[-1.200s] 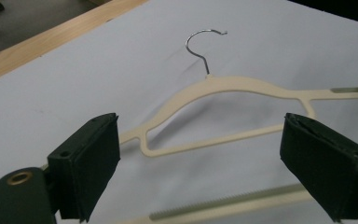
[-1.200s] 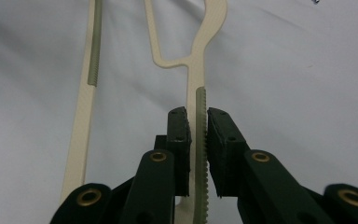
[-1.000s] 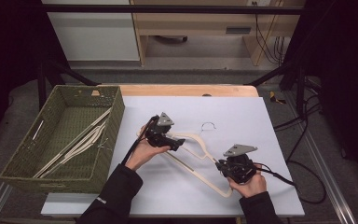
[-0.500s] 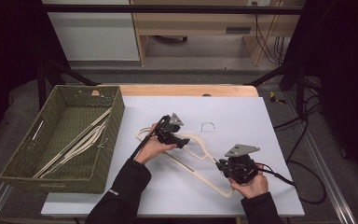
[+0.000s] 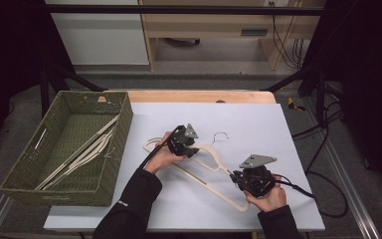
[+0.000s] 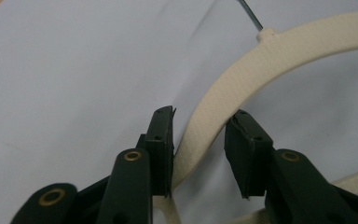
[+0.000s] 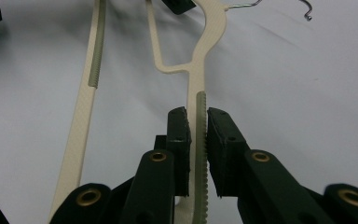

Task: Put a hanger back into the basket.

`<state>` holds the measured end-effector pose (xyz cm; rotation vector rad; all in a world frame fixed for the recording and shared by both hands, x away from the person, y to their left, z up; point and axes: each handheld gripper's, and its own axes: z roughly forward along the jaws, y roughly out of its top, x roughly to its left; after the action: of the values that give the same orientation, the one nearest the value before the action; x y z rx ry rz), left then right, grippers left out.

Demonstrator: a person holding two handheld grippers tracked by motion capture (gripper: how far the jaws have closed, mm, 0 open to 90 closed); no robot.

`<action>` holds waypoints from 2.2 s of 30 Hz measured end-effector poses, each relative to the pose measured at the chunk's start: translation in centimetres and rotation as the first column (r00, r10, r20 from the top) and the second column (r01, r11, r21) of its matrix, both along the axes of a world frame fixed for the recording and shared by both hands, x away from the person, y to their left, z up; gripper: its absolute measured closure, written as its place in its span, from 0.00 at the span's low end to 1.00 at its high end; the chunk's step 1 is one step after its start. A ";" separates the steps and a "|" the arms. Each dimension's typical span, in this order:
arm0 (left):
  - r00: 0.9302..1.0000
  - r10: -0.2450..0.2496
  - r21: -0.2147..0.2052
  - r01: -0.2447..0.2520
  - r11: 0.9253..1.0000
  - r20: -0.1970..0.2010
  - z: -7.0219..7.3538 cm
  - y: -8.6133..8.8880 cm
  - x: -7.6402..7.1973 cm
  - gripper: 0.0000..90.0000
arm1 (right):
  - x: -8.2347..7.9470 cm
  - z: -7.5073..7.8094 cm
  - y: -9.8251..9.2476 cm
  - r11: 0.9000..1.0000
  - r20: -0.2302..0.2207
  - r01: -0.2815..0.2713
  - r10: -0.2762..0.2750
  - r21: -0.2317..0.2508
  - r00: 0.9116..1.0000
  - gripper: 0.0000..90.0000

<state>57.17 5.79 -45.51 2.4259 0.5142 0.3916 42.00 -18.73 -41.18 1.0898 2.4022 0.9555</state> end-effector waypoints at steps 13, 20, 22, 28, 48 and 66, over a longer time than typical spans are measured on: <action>0.989 -0.103 0.081 0.095 0.992 0.104 1.7 1.4 -2.2 0.81 | 0.7 -1.2 -0.7 0.999 -0.034 0.017 -0.018 -0.027 0.999 0.89; 0.979 -0.129 0.109 0.113 0.988 0.160 2.2 1.8 -4.1 0.84 | 1.3 -1.7 -1.3 1.000 -0.022 0.012 -0.012 0.020 1.000 0.74; 0.977 -0.130 0.116 0.111 0.987 0.172 2.3 2.0 -4.6 0.84 | 1.5 -1.6 -1.3 0.998 -0.005 0.001 -0.001 0.061 1.000 0.60; 0.975 -0.114 0.101 0.096 0.990 0.188 2.5 2.5 -5.8 0.84 | 3.5 -1.7 0.1 0.982 0.029 -0.049 0.045 0.184 0.999 0.41; 0.991 -0.087 -0.054 0.093 0.994 0.105 4.3 5.3 -9.1 0.64 | 5.7 -1.4 3.7 0.929 -0.108 -0.246 0.285 0.275 0.953 0.91; 0.991 -0.132 -0.234 0.136 0.963 0.033 7.1 7.2 -11.2 0.48 | 2.3 3.1 4.2 0.839 0.043 -0.465 0.473 0.282 0.880 0.97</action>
<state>45.96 12.99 -38.38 2.2097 0.3635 0.2765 44.27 -14.54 -38.12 0.5915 2.6743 1.4930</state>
